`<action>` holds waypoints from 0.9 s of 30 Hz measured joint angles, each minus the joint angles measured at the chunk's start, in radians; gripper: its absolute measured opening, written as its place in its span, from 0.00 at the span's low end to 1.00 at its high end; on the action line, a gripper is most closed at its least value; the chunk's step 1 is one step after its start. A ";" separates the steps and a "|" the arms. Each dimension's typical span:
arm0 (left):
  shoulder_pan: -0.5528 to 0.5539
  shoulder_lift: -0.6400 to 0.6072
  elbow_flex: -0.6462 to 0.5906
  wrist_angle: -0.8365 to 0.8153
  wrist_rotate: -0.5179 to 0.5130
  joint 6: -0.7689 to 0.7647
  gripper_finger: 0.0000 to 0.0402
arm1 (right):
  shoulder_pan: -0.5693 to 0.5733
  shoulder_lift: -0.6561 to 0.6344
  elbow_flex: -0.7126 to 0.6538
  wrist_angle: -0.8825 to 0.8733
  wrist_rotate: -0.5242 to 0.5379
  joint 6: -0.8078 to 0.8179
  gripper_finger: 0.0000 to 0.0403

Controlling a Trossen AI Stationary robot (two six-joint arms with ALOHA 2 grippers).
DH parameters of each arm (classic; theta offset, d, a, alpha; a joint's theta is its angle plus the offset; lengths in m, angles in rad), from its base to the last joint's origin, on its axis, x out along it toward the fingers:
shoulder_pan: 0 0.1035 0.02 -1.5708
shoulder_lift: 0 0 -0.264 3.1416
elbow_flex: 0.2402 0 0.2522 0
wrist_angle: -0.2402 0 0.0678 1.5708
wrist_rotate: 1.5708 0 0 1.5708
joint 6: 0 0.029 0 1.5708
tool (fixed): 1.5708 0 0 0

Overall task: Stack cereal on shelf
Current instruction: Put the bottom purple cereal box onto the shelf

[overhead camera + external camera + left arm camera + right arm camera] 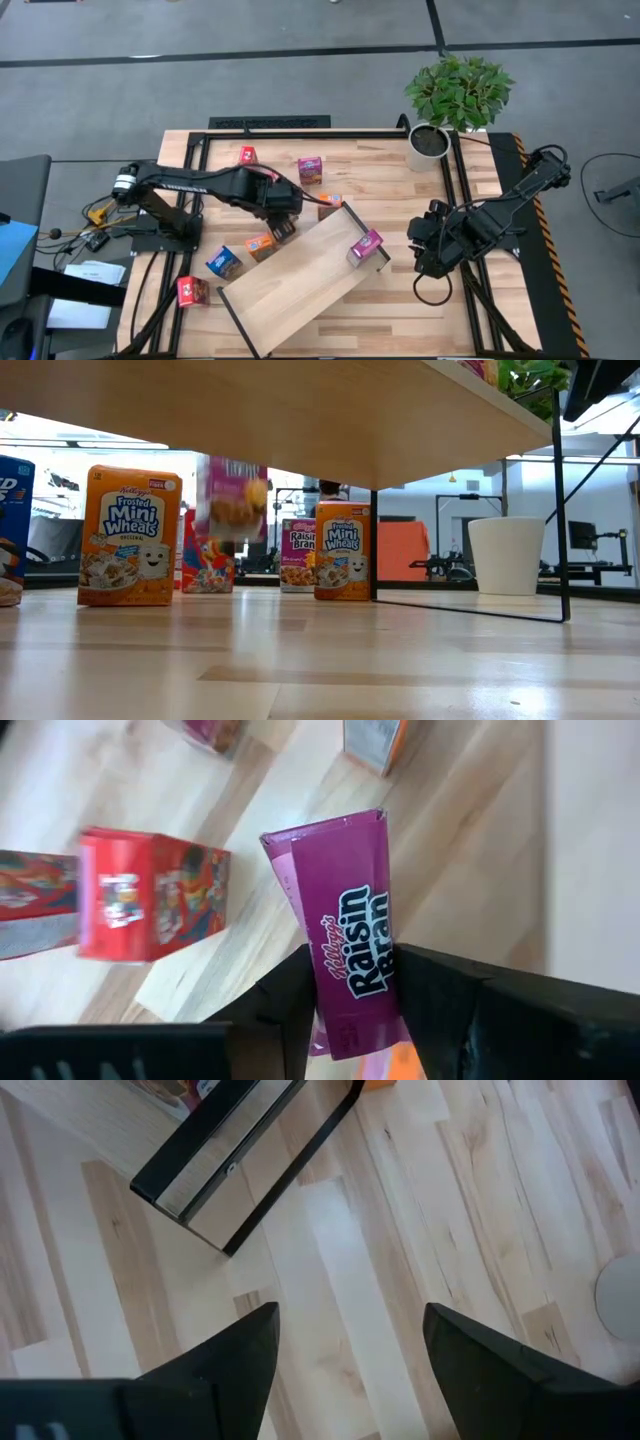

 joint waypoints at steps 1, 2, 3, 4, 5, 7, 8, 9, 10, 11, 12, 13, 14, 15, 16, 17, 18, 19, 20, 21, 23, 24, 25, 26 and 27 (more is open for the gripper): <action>0.000 0.000 0.037 -0.022 0.000 0.000 0.29 | 0.000 0.000 0.000 0.000 0.000 0.000 0.68; 0.000 0.000 0.074 -0.037 0.000 0.001 0.29 | 0.000 0.000 0.000 0.000 0.000 0.000 0.68; 0.000 0.000 0.112 -0.049 0.000 0.003 0.29 | 0.000 0.000 0.000 0.000 0.000 0.000 0.68; 0.000 0.000 0.150 -0.066 0.000 0.004 0.29 | 0.000 0.000 0.000 0.000 0.000 0.000 0.68; 0.000 0.000 0.190 -0.084 0.000 0.003 0.29 | 0.000 0.000 0.000 0.000 0.000 0.000 0.68; 0.000 0.000 0.271 -0.109 -0.001 0.000 0.29 | 0.000 0.000 0.000 0.000 0.000 0.000 0.68; 0.000 0.000 0.309 -0.121 -0.002 -0.004 0.29 | 0.000 0.000 0.000 0.000 0.000 0.000 0.68; 0.000 0.000 0.346 -0.131 -0.002 -0.009 0.29 | 0.000 0.000 0.000 0.000 0.000 0.000 0.68; 0.000 -0.001 0.379 -0.137 -0.004 -0.016 0.29 | 0.000 0.000 0.000 0.000 0.000 -0.001 0.68; 0.000 -0.001 0.409 -0.137 -0.007 -0.025 0.29 | 0.000 0.000 0.000 0.001 0.000 -0.001 0.68; 0.000 -0.001 0.437 -0.135 -0.007 -0.033 0.29 | 0.000 0.000 0.000 0.001 0.000 -0.004 0.68; -0.001 -0.001 0.460 -0.130 -0.007 -0.039 0.29 | 0.000 0.000 0.000 0.004 0.000 -0.009 0.68; -0.004 -0.001 0.477 -0.119 -0.008 -0.048 0.29 | 0.000 0.000 0.000 0.007 0.000 -0.016 0.68; -0.007 -0.002 0.486 -0.100 -0.011 -0.054 0.29 | 0.000 0.000 0.000 0.010 0.000 -0.016 0.68; -0.011 -0.002 0.489 -0.077 -0.011 -0.061 0.29 | 0.000 0.000 0.000 0.011 0.000 -0.016 0.68; -0.015 -0.002 0.489 -0.056 -0.010 -0.061 0.29 | 0.000 0.000 0.000 0.010 0.000 -0.016 0.68; -0.020 -0.001 0.489 -0.043 -0.008 -0.061 0.29 | 0.000 0.000 0.000 0.009 0.000 -0.016 0.68; -0.026 0.002 0.489 -0.032 -0.005 -0.062 0.29 | 0.000 0.000 0.000 0.009 0.000 -0.016 0.68; -0.031 0.011 0.489 -0.018 -0.003 -0.064 0.29 | 0.000 0.000 0.000 0.009 0.000 -0.016 0.68; -0.037 0.017 0.489 0.000 -0.001 -0.065 0.29 | 0.000 0.000 0.000 0.009 0.000 -0.016 0.68; -0.054 0.039 0.488 0.016 -0.002 -0.067 0.29 | 0.000 0.000 0.000 0.011 0.000 -0.016 0.68; -0.061 0.049 0.488 0.026 -0.002 -0.068 0.29 | 0.000 0.000 0.000 0.012 0.000 -0.016 0.68; -0.069 0.060 0.487 0.044 -0.001 -0.068 0.29 | 0.000 0.000 0.000 0.013 0.000 -0.016 0.68; -0.076 0.074 0.487 0.064 0.000 -0.067 0.29 | 0.000 0.001 0.000 0.016 0.000 -0.017 0.68; -0.081 0.087 0.488 0.081 0.002 -0.060 0.29 | 0.000 0.001 0.000 0.018 0.000 -0.017 0.68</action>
